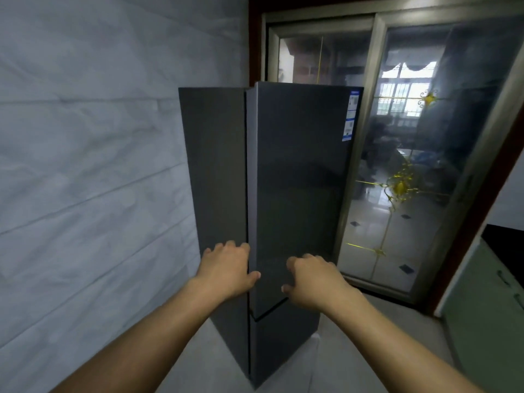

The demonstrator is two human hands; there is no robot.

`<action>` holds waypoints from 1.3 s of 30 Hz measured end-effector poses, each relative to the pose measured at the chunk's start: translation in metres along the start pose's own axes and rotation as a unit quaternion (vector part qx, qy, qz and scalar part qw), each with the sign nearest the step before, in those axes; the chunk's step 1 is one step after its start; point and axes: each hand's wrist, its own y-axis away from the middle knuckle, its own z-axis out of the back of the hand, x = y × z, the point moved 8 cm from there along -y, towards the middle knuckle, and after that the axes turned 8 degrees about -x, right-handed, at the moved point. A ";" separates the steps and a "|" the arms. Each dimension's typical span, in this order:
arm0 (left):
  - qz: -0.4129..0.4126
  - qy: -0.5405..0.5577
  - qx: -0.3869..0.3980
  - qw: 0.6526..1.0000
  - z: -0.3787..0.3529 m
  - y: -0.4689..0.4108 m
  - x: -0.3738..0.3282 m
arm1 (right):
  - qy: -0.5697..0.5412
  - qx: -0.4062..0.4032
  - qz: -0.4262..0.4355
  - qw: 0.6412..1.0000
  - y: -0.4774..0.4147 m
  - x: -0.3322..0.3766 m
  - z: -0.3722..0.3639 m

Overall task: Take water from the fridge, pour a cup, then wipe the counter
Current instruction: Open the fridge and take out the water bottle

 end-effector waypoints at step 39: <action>-0.010 0.593 -0.275 0.757 -0.048 -0.304 0.061 | 0.354 -0.373 0.275 0.813 -0.322 0.072 0.094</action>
